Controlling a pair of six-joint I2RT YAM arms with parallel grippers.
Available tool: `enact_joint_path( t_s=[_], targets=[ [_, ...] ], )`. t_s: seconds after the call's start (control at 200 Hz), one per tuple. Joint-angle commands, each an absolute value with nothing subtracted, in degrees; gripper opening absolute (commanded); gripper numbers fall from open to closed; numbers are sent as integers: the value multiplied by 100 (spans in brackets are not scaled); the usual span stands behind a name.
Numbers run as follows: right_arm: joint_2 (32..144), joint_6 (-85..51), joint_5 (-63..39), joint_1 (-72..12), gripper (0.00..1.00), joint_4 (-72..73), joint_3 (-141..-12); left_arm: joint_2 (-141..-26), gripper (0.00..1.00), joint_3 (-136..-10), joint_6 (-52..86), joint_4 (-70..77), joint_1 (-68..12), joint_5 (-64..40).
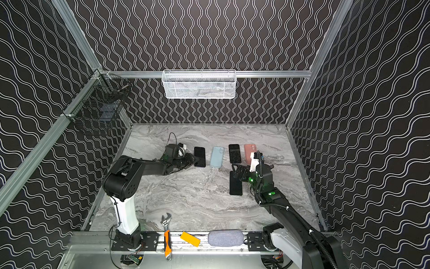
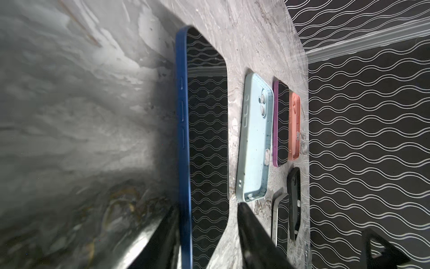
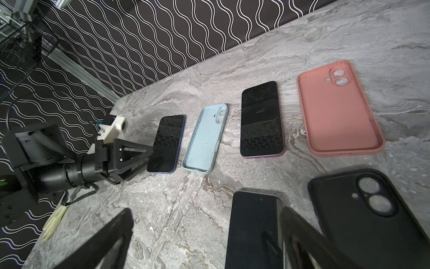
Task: Take the phone out of the phone case
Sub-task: Place the phone at the top-center of the table, then reset both arms
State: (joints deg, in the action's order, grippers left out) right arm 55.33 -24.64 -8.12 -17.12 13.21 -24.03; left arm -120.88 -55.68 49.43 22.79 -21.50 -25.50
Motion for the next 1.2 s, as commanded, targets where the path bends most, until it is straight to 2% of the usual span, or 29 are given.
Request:
enact_joint_path(
  t_s=[0.0, 0.12, 0.415, 0.661, 0.686, 0.936, 1.036, 1.196],
  targets=[
    [5520, -2432, -866, -1707, 99, 1511, -2461, -11975, 45, -5622, 4694, 2087, -2152, -2293],
    [5494, -2451, -858, -1690, 99, 1494, -2443, -11884, 48, -5733, 4534, 1671, -2155, -2149],
    [5574, -2321, -917, -1572, 99, 1424, -2607, -11145, 80, -5857, 4136, 681, -2145, -1736],
    [5882, -2217, -1340, -1233, 99, 1421, -2902, -9972, 94, -6337, 3234, -648, -2127, -1061],
    [5908, -2198, -1397, -1184, 99, 1423, -2938, -9816, 98, -6395, 3095, -801, -2127, -905],
    [6310, -2068, -1944, -232, 99, 1383, -3581, -8238, 99, -6675, 1836, -1850, -2046, 905],
    [6446, -2236, -2225, 197, 99, 1419, -3804, -7616, 99, -6604, 1469, -2047, -1828, 1307],
    [6433, -2268, -1922, 509, 99, 1384, -4022, -6772, 99, -6382, 1113, -2200, -1357, 2066]
  ],
)
